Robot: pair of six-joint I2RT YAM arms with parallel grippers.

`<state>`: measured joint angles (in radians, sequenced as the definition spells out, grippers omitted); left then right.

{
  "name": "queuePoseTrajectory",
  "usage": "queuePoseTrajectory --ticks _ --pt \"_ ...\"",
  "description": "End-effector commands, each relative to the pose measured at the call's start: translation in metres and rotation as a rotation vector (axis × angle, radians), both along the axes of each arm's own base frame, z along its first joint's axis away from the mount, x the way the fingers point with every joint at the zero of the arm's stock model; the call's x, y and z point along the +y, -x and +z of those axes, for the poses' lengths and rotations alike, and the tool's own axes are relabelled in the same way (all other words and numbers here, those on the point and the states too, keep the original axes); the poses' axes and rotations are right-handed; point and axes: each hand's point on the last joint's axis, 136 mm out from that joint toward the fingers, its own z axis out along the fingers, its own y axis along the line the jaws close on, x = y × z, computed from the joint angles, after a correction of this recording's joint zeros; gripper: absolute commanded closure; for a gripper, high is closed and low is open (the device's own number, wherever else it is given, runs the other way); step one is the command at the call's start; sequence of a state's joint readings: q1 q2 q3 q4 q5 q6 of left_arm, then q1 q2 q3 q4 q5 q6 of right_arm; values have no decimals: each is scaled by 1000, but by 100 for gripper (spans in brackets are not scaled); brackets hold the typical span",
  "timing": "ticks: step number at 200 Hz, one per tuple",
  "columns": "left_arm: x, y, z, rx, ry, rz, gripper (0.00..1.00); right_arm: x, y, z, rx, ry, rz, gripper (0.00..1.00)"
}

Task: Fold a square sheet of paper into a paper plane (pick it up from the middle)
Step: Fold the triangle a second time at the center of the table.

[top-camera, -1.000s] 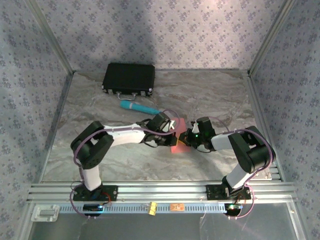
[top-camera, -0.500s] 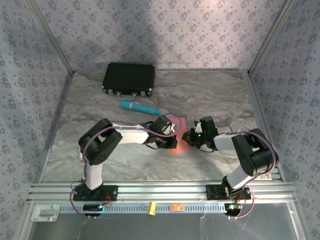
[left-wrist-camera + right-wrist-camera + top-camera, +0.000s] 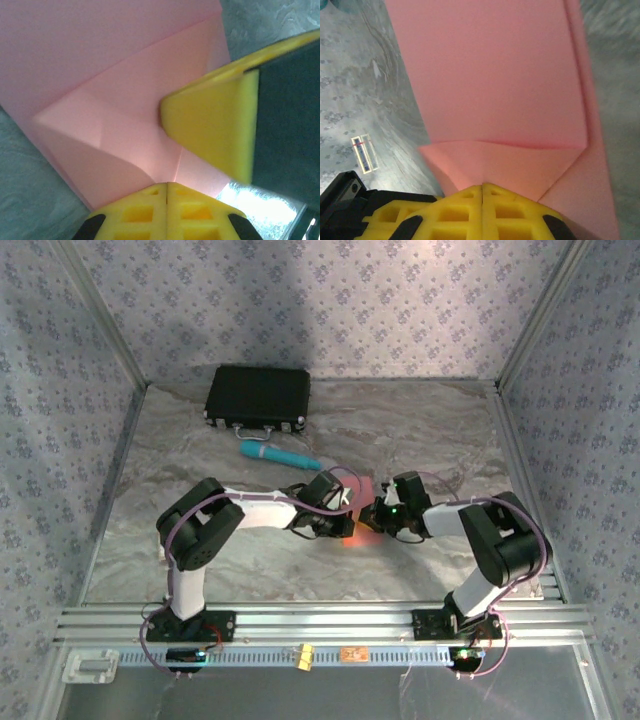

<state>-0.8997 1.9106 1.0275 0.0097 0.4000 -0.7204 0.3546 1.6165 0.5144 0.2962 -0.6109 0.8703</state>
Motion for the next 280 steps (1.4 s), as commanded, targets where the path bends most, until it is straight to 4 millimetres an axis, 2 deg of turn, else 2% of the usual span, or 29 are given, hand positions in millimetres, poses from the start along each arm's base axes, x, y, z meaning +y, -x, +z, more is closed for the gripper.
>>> queuePoseTrajectory --ticks 1,34,71,95,124,140,172,202,216,249,280 --pt "30 17 -34 63 -148 20 100 -29 -16 -15 2 48 -82 99" --pt "30 18 -36 69 -151 19 100 -44 -36 -8 -14 58 -114 98" --pt "30 19 -38 72 -151 19 100 -54 -47 -2 -31 64 -137 98" --pt "30 19 -37 68 -152 21 100 -49 -46 18 -82 36 -124 97" --pt "30 18 -36 62 -150 21 100 -34 -31 34 -125 47 -72 96" --pt "30 18 -36 61 -150 21 100 -23 -21 33 -124 40 -37 96" --pt "29 18 -35 60 -149 21 100 -1 -2 15 -63 4 38 96" --pt "28 18 -33 56 -145 16 100 -17 -2 -11 -4 58 -7 98" --pt "29 18 -33 56 -146 15 100 -26 -8 -15 4 60 -39 98" --pt "30 18 -34 57 -149 17 100 -46 -26 -11 -12 61 -113 98" --pt "29 18 -33 55 -148 14 100 -43 -33 11 -69 31 -111 97"
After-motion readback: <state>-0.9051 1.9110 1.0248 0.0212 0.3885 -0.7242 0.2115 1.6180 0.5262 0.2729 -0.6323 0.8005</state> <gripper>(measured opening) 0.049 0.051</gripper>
